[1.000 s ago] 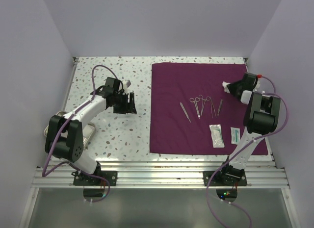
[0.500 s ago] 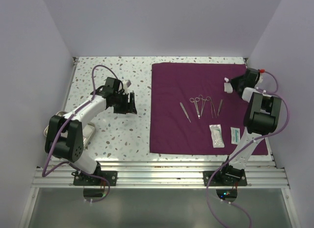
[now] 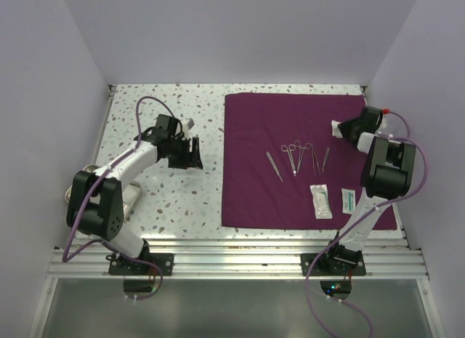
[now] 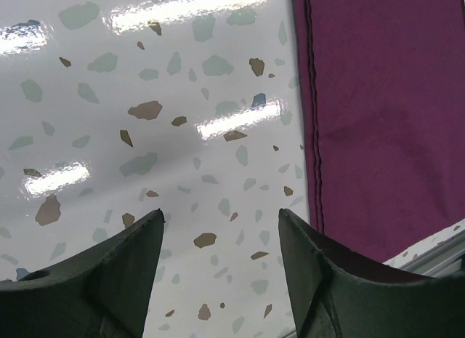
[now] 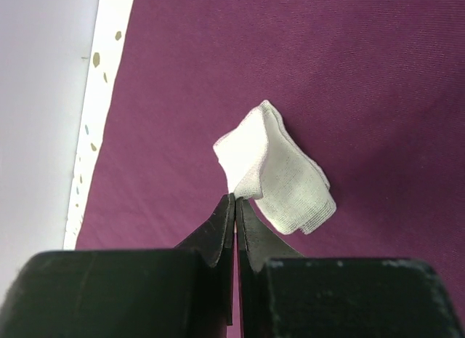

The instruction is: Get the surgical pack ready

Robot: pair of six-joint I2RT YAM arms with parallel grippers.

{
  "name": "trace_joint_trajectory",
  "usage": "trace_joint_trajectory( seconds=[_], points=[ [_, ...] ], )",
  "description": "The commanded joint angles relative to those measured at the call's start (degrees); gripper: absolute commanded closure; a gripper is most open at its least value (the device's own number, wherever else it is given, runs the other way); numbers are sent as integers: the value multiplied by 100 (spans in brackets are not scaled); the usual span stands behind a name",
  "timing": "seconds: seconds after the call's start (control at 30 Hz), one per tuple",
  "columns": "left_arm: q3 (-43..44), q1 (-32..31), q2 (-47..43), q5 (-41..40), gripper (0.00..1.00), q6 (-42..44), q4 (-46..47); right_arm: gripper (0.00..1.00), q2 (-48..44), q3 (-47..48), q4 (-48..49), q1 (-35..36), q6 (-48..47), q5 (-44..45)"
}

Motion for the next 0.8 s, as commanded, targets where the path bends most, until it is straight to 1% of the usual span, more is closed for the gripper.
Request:
trace_joint_trajectory(
  seconds=[0.0,0.3,0.33,0.37,0.43,0.47,0.53,0.57,0.6,0.63,0.77],
  points=[
    [97,41,27,92,32,151,227,100,44,27,-61,-36,-172,197],
    [88,50,18,127,32,168,236,100,106,44,-272,-45,-181,179],
    [79,59,9,118,32,168,236,97,89,44,-298,-36,-190,188],
    [79,59,9,127,32,177,236,92,97,71,-368,-36,-190,188],
    [71,59,9,127,32,186,227,86,80,114,-491,-36,-199,171],
    [71,59,1,127,32,186,236,77,53,132,-605,-45,-216,179],
    [71,68,1,127,32,194,236,68,-52,159,-772,-36,-269,240],
    [71,77,1,135,32,194,236,61,-113,167,-912,-45,-313,241],
    [62,77,-8,144,32,194,244,57,-218,176,-1009,-36,-348,267],
    [62,85,-26,153,32,194,244,54,-298,150,-1054,-36,-409,276],
    [70,112,-35,179,32,194,253,52,-562,132,-1272,-45,-603,311]
  ],
)
